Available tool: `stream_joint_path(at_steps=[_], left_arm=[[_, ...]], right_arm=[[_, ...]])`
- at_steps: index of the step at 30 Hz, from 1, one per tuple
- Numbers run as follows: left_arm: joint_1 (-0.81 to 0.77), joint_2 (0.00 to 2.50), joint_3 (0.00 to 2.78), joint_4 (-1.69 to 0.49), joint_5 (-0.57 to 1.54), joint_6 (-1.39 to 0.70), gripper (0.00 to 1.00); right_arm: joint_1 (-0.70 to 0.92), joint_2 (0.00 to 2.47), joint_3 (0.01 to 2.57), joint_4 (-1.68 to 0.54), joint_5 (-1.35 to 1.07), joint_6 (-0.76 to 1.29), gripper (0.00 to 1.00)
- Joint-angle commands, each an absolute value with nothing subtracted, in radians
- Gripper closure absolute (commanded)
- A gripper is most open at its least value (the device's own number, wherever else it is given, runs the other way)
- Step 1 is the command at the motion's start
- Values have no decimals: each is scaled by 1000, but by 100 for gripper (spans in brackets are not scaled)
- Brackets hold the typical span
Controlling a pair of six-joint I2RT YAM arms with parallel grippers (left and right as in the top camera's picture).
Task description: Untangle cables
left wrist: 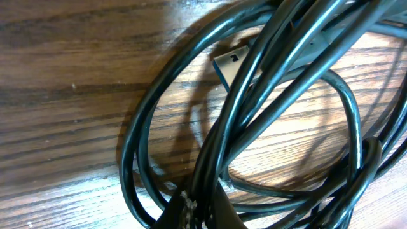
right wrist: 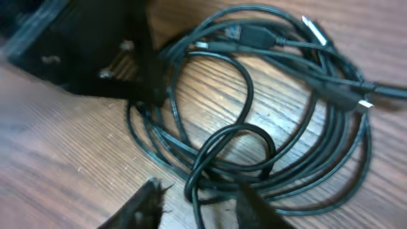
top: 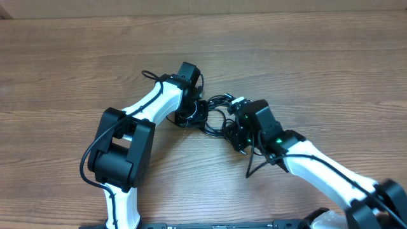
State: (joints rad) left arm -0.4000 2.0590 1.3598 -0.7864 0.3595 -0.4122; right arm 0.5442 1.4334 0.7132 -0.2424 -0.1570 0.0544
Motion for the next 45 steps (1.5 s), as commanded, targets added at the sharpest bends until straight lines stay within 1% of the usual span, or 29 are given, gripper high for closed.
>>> stream_joint_path(at_steps=[1, 5, 10, 14, 18, 20, 23, 24, 29, 32, 40, 43, 44, 45], left_arm=[[-406, 2067, 1341, -780, 307, -389, 96], [-406, 2067, 1341, -780, 307, -389, 96], [-406, 2067, 1341, -776, 307, -389, 96], [-406, 2067, 1341, -778, 307, -388, 96], [-406, 2067, 1341, -777, 307, -389, 96], [-406, 2067, 1341, -777, 307, -389, 96], [-406, 2067, 1341, -777, 307, -388, 96], [-406, 2067, 1341, -777, 307, -389, 96], [-406, 2067, 1341, -777, 307, -389, 96], [-406, 2067, 1341, -776, 307, -388, 96], [-406, 2067, 1341, -776, 307, -370, 96], [-406, 2067, 1341, -776, 307, -369, 96], [-406, 2067, 1341, -776, 307, -368, 96], [-406, 2067, 1341, -776, 308, -365, 96]], right_arm=[[543, 1395, 736, -337, -159, 56, 58], [550, 1415, 725, -418, -159, 55, 54], [554, 1479, 679, -340, -158, 48, 53], [554, 1546, 672, -319, -159, 48, 57], [555, 1598, 672, -332, -159, 49, 59], [555, 1608, 672, -335, -159, 49, 67], [555, 1613, 672, -315, -159, 49, 92], [555, 1612, 672, -300, -159, 49, 96], [555, 1612, 688, -208, -230, 49, 96], [555, 1611, 729, -196, -256, 49, 96], [551, 1594, 830, -287, -233, 49, 96], [540, 1555, 895, -360, -234, 56, 96], [535, 1544, 914, -379, -234, 58, 96], [531, 1534, 931, -395, -234, 71, 90]])
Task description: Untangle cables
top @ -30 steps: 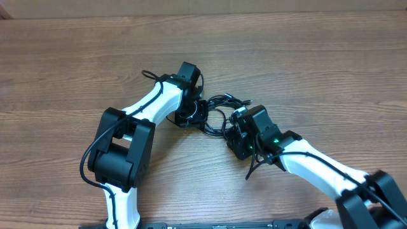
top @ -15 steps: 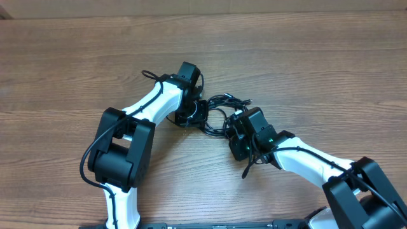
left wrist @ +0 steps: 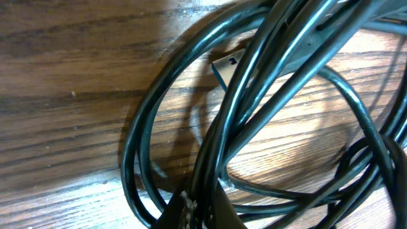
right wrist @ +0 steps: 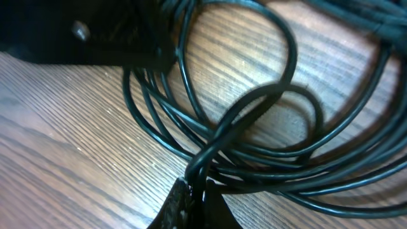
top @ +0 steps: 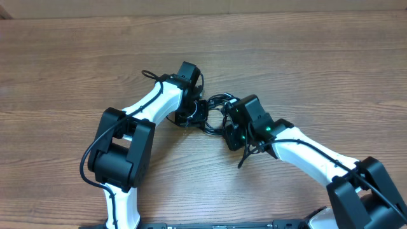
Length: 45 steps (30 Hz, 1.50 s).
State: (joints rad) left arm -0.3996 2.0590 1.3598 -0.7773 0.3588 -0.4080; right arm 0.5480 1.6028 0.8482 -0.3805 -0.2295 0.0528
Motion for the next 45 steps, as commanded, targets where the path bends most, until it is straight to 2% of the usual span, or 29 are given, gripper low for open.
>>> stream_joint_path(at_steps=[1, 7, 8, 10, 11, 12, 13, 14, 15, 18, 28, 35, 39, 45], left_arm=[[-406, 2067, 1341, -776, 308, -364, 96], [-406, 2067, 1341, -770, 312, -362, 96], [-406, 2067, 1341, -770, 312, -362, 96], [-406, 2067, 1341, -770, 311, -361, 96], [-406, 2067, 1341, -770, 312, -358, 96], [-406, 2067, 1341, -770, 311, -358, 96], [-406, 2067, 1341, -770, 311, -358, 96], [-406, 2067, 1341, -770, 311, -358, 96], [-406, 2067, 1341, -770, 311, -358, 96], [-406, 2067, 1341, -770, 312, -359, 96], [-406, 2067, 1341, -774, 314, -358, 96], [-406, 2067, 1341, -775, 315, -359, 96], [-406, 2067, 1341, -775, 315, -359, 96], [-406, 2067, 1341, -775, 315, -359, 96]], right_arm=[[526, 1525, 947, -405, -234, 94, 87], [507, 1508, 977, -345, -237, 344, 69], [506, 1509, 976, -343, -240, 368, 64], [506, 1509, 976, -343, -277, 402, 41], [507, 1509, 976, -346, -315, 400, 35], [509, 1509, 976, -347, -332, 400, 41], [510, 1510, 974, -348, -336, 404, 53], [510, 1512, 974, -351, -327, 432, 68], [510, 1515, 973, -353, -314, 478, 78], [503, 1536, 970, -354, -273, 688, 85], [501, 1708, 970, -353, -270, 1045, 87], [498, 1728, 970, -359, -223, 1074, 88], [498, 1729, 969, -393, -154, 1155, 82], [498, 1729, 969, -368, -165, 1170, 82]])
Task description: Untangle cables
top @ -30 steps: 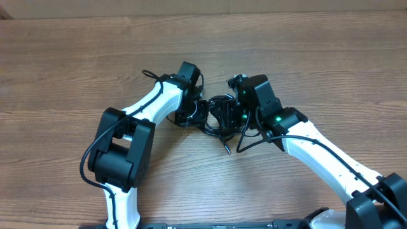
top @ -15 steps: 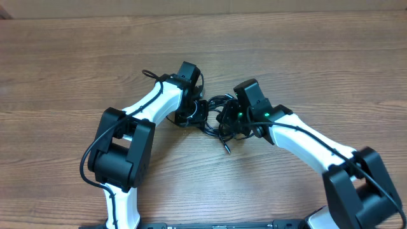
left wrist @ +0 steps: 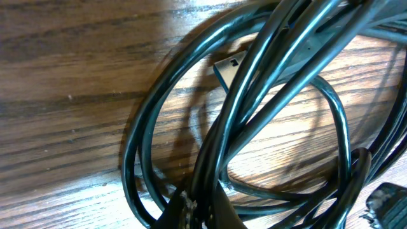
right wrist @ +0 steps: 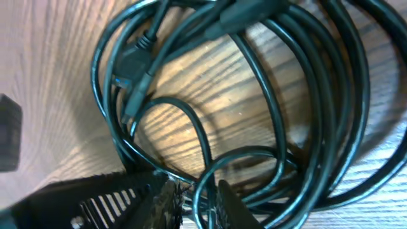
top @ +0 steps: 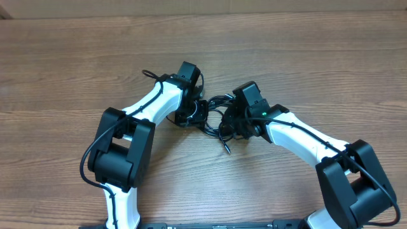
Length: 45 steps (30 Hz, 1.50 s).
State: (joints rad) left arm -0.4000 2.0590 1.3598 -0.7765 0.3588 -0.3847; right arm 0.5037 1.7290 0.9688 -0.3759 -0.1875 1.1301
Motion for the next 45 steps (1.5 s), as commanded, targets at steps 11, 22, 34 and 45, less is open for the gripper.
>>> stream_joint_path(at_steps=[11, 22, 34, 45], left_arm=[[-406, 2067, 1341, -775, 315, -359, 96], [-406, 2067, 1341, -777, 315, -359, 96], [-406, 2067, 1341, -777, 314, -358, 96], [-406, 2067, 1341, -778, 314, -358, 96]], right_arm=[[500, 1733, 968, -349, -152, 1192, 82], [503, 1822, 968, -356, -94, 1314, 81], [466, 1766, 970, -269, -178, 1168, 96], [360, 1607, 970, -107, -574, 924, 96]])
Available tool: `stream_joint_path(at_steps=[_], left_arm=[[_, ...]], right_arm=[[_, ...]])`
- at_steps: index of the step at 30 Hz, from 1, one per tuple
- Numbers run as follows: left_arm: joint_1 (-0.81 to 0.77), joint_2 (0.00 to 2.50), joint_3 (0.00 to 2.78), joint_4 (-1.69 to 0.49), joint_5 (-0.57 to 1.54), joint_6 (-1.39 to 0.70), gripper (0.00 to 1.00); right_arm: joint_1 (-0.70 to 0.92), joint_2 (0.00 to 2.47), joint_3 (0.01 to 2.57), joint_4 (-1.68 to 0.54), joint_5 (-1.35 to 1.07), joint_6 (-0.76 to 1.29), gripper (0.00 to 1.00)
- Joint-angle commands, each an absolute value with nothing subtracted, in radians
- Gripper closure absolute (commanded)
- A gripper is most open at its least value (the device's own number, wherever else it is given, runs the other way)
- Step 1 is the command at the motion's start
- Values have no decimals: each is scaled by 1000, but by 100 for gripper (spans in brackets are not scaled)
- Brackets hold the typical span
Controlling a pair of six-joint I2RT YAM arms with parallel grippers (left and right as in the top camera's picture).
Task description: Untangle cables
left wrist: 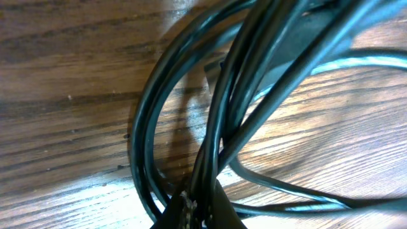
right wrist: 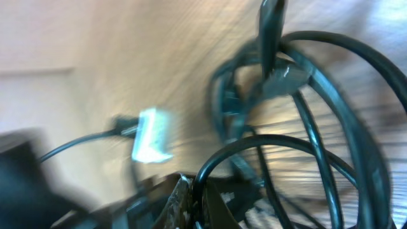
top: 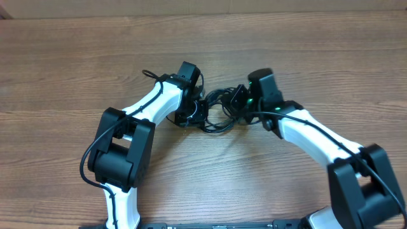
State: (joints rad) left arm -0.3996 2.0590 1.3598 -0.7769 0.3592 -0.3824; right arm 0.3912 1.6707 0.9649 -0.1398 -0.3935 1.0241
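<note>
A tangle of thin black cables [top: 219,113] lies on the wooden table between the two arms. My left gripper [top: 201,116] sits low at the tangle's left side. In the left wrist view it [left wrist: 198,208] is shut on a few black strands [left wrist: 219,121] that rise from its tips. My right gripper [top: 239,102] is at the tangle's right, far side. It [right wrist: 194,198] is shut on one black loop [right wrist: 267,143], lifted and tilted, in a blurred view. A pale connector [right wrist: 152,135] shows beside it.
Wooden table [top: 305,57] all round the tangle. The left arm's black base [top: 121,149] stands at the front left, and the right arm's white link [top: 318,137] runs to the front right corner.
My right gripper has moved from the tangle's near side to its far right side, still shut on its loop. The loose cable end that trailed toward the front is gone. Left gripper unmoved; strands look tighter.
My left gripper stayed shut on strands at the tangle's left throughout. The right gripper was open over the near right side, then shut on a loop there. It then held that loop closer to the middle, and now holds it on the far right.
</note>
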Motion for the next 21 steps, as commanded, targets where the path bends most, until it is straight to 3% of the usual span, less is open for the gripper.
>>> stream_joint_path(at_steps=[1, 11, 18, 21], left_arm=[[-406, 2067, 1341, -778, 314, -358, 96], [-406, 2067, 1341, -778, 314, -358, 96], [-406, 2067, 1341, -776, 311, -358, 96], [-406, 2067, 1341, -777, 311, -358, 96]], right_arm=[[346, 1597, 970, -93, -624, 908, 96], [177, 1580, 970, -25, -971, 953, 96], [159, 1580, 970, -271, -819, 949, 96], [162, 1580, 970, -365, -682, 838, 96]])
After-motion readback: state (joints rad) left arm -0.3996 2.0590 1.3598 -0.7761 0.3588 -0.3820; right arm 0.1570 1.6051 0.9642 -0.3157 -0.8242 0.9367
